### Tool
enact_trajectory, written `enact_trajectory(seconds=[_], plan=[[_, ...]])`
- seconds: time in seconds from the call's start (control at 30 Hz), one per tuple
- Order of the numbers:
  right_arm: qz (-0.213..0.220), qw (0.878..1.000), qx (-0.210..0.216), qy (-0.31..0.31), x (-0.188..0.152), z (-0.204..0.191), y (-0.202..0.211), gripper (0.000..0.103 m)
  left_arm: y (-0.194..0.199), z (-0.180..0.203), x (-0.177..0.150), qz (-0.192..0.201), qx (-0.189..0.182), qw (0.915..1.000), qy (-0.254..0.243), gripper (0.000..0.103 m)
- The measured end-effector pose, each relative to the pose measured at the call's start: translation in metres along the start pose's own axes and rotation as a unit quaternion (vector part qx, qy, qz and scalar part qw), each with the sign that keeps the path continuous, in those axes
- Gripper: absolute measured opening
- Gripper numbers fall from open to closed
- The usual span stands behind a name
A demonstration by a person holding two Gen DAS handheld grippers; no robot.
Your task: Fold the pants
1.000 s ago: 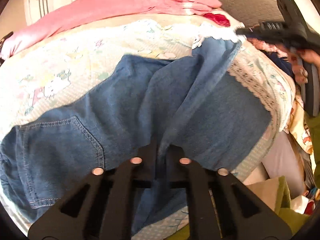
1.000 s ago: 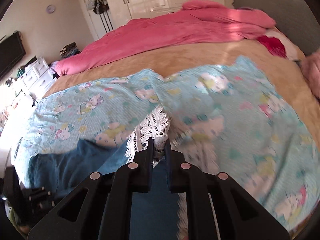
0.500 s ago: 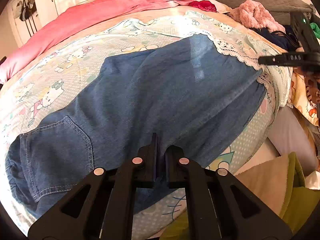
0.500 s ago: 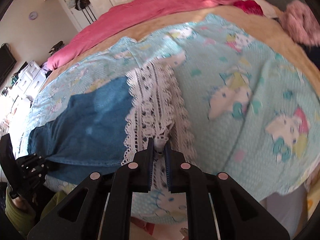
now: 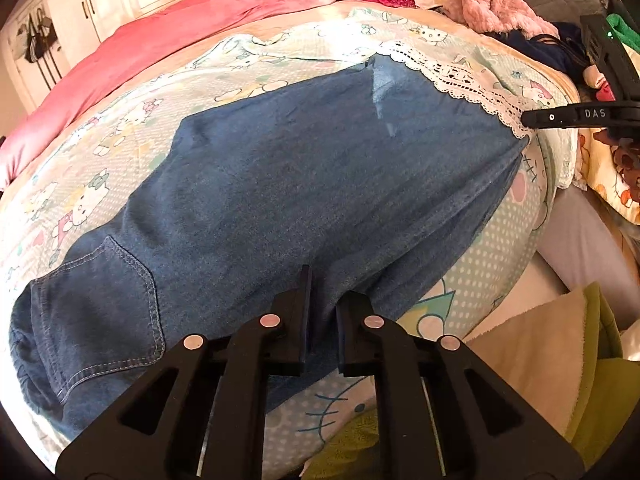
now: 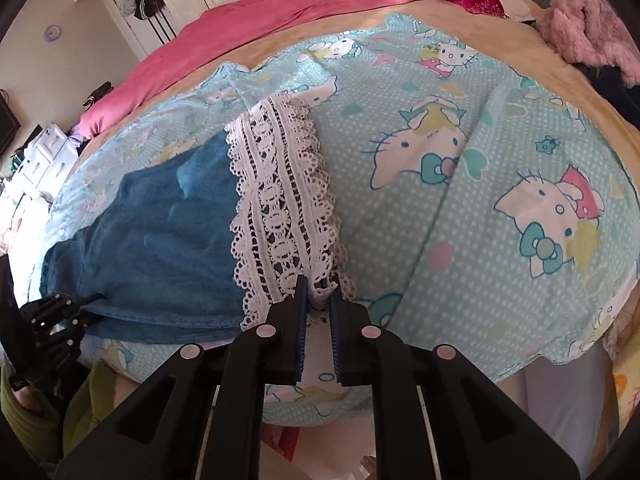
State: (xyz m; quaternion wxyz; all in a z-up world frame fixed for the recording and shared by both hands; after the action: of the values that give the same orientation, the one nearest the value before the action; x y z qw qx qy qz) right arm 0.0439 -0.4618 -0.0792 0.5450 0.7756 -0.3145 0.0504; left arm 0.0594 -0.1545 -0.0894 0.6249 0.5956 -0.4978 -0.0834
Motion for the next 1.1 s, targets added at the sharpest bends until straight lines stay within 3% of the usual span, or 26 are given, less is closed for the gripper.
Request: enact_trajectory(seconds=[0.1,0.17,0.33,0.5,0.57,0.63,0.73,0.8,0.87,0.9,0.93,0.97,1.0,1.1], plan=[[-0.002,1.000,-0.003,0.010,0.000,-0.001,0.001,0.010,-0.001,-0.001,-0.002,0.000,-0.002,1.0000,0.001,0.004],[0.002,1.000,-0.008,0.010,0.003,-0.001,0.007,0.015,0.000,0.000,-0.002,-0.001,-0.001,1.0000,0.000,0.004],[0.054,0.998,-0.024,0.038,0.012,-0.012,0.032,0.022,0.002,0.001,-0.004,0.002,-0.004,1.0000,0.001,0.004],[0.024,0.992,0.043,0.117,-0.010,-0.066,0.022,0.022,0.006,0.001,-0.006,0.006,-0.012,0.9999,0.008,0.007],[-0.005,0.983,0.073,0.167,-0.026,-0.094,0.010,0.023,0.009,0.003,-0.008,0.006,-0.015,0.9998,0.009,0.007],[-0.027,0.970,0.083,0.229,-0.045,-0.118,0.001,0.032,0.011,0.003,-0.010,0.007,-0.017,0.9998,0.010,0.007],[-0.027,0.940,0.071,0.332,-0.074,-0.143,-0.005,0.034,0.014,0.003,-0.013,0.009,-0.024,0.9995,0.017,0.007],[-0.017,0.934,0.059,0.351,-0.076,-0.149,-0.009,0.034,0.014,0.002,-0.013,0.009,-0.027,0.9994,0.020,0.008],[-0.023,0.933,0.059,0.355,-0.077,-0.151,-0.016,0.030,0.012,0.002,-0.014,0.007,-0.029,0.9993,0.021,0.012],[-0.034,0.933,0.060,0.354,-0.077,-0.150,-0.020,0.014,0.013,0.002,-0.014,0.007,-0.030,0.9993,0.021,0.014],[-0.046,0.932,0.061,0.355,-0.079,-0.148,-0.022,0.008,0.014,0.002,-0.015,0.008,-0.030,0.9993,0.022,0.020],[-0.061,0.930,0.063,0.357,-0.081,-0.147,-0.026,0.008,0.015,0.001,-0.015,0.008,-0.029,0.9993,0.023,0.032],[-0.070,0.929,0.062,0.359,-0.082,-0.146,-0.028,0.008,0.016,-0.001,-0.016,0.009,-0.029,0.9992,0.026,0.036],[-0.086,0.929,0.059,0.356,-0.086,-0.143,-0.033,0.008,0.022,-0.009,-0.020,0.010,-0.042,0.9980,0.045,0.042]])
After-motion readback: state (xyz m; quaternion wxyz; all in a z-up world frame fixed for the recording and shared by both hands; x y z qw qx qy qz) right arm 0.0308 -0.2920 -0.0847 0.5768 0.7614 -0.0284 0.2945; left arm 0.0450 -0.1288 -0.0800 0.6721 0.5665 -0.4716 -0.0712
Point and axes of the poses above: each gripper's, at about its wrist camera, not at the fingertips, and y roughly against the way its jaws point, z to its right, x to its top, the point moved 3 cm from there along -y, roughly the way its jaws point, and after that the axes turned 14 degrees about -y, right-handed, at the moved point
